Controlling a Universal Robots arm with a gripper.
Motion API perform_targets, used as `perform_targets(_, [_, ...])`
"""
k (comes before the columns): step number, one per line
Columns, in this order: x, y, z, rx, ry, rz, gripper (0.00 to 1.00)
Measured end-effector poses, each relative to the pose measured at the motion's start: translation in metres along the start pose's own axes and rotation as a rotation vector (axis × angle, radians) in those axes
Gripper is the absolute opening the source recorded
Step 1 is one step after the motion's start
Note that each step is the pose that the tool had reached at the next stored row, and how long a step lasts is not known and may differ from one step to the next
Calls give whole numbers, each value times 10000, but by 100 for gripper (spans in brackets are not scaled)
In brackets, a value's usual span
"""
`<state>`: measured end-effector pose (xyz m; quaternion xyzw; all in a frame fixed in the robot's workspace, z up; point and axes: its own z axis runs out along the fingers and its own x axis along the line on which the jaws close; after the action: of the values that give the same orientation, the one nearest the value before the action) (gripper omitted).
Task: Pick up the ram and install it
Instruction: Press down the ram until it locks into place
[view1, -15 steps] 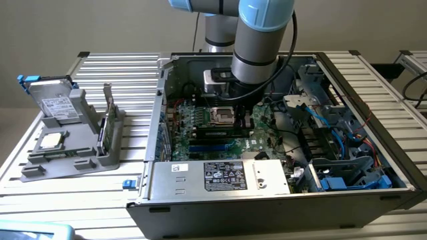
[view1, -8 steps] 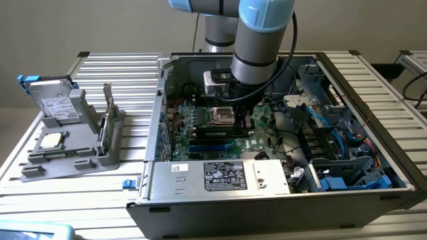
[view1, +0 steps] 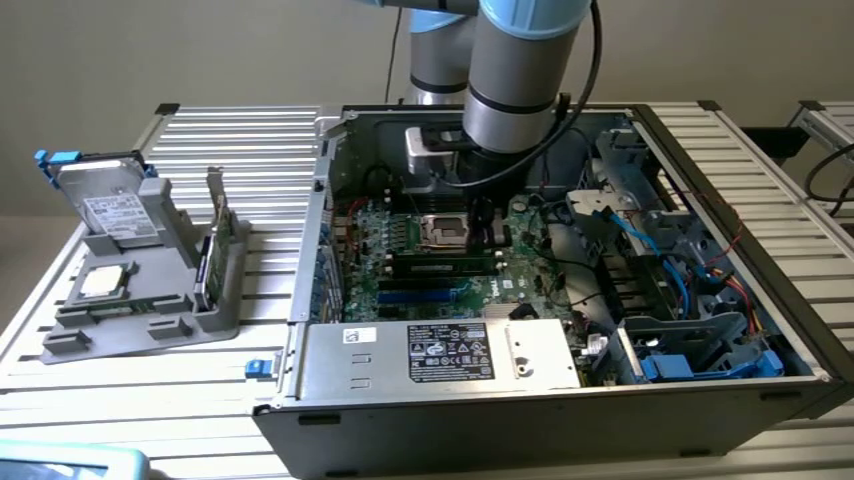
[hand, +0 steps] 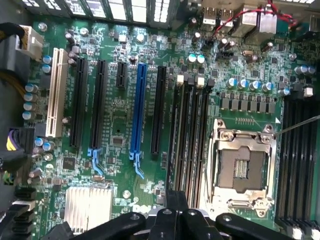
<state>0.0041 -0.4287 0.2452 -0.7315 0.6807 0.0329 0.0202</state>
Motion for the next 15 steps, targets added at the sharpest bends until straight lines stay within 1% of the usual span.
perform_targets(3, [-3,40,-1,29,-2,-55,11])
perform_targets(7, [-9,126,-1,69,6,-89,11])
perform_targets(11, [-18,252,1,121,9,-97,11])
perform_targets(15, [-28,401,6,197,13,-101,11])
